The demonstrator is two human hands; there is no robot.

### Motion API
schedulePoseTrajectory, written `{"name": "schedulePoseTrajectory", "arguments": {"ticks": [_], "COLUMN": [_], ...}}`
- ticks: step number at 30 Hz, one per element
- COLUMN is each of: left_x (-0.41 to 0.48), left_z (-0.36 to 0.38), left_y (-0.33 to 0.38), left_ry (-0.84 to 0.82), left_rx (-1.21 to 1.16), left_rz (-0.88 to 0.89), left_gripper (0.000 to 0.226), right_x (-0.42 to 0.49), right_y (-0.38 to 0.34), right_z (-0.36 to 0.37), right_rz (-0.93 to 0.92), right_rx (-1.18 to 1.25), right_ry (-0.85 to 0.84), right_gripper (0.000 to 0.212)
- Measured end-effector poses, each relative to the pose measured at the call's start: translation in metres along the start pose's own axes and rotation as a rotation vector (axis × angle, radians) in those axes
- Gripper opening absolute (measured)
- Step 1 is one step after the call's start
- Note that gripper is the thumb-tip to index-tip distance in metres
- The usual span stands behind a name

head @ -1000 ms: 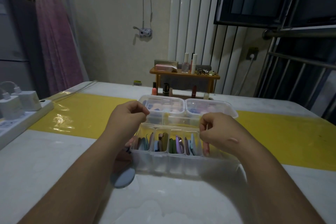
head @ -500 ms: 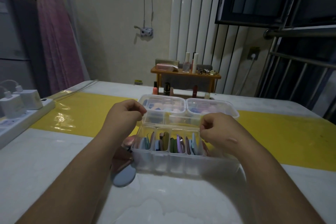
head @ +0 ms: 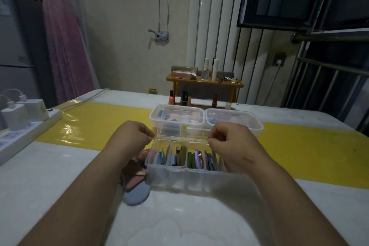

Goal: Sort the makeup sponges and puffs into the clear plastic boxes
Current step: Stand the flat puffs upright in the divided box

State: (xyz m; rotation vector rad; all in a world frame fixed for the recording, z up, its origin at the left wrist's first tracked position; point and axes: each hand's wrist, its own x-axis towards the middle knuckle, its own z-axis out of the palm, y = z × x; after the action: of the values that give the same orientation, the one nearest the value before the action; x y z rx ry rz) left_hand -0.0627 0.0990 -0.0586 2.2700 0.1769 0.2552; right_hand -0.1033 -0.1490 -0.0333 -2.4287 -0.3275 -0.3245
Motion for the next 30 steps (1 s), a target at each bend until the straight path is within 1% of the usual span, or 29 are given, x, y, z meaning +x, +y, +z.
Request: {"name": "schedulePoseTrajectory", "arguments": {"ticks": [2,5,6,8,10,11,14,23,27,30], "left_x": [0.003,0.004,0.006,0.008,0.009,0.008,0.005,-0.006,-0.01,-0.013], "left_z": [0.001,0.002,0.003,0.004,0.004,0.004,0.003,-0.004,-0.005,-0.005], "left_y": [-0.004,-0.01,-0.012,-0.014,-0.014,-0.013,-0.011,0.001,0.007,0.011], "left_ry": [-0.018,-0.068,-0.098,-0.159,-0.215,-0.231,-0.169,0.123,0.305,0.388], "left_rx": [0.181,0.486,0.534,0.569,0.604,0.614,0.57,0.238,0.124,0.089], "left_rz": [-0.005,-0.026,-0.028,-0.033,-0.033,-0.028,-0.008,0.011,0.087,0.144], "left_gripper": [0.013,0.026,0.031,0.034,0.03,0.024,0.002,0.014,0.01,0.01], "right_x": [0.0,0.0,0.001,0.001,0.0,0.0,0.0,0.001,0.001,0.001], "right_y": [0.0,0.0,0.001,0.001,0.0,0.0,0.0,0.001,0.001,0.002], "right_z": [0.001,0.001,0.001,0.001,0.002,0.002,0.002,0.003,0.003,0.003], "right_rz": [-0.006,-0.007,-0.007,-0.005,-0.003,-0.003,-0.004,-0.002,-0.003,-0.008], "right_rx": [-0.004,0.001,0.001,0.0,0.001,-0.001,-0.008,-0.015,-0.007,0.019], "right_ry": [0.001,0.005,0.005,0.004,0.001,0.0,-0.001,0.008,0.009,0.017], "right_gripper": [0.017,0.016,0.016,0.017,0.018,0.018,0.017,0.015,0.016,0.018]}}
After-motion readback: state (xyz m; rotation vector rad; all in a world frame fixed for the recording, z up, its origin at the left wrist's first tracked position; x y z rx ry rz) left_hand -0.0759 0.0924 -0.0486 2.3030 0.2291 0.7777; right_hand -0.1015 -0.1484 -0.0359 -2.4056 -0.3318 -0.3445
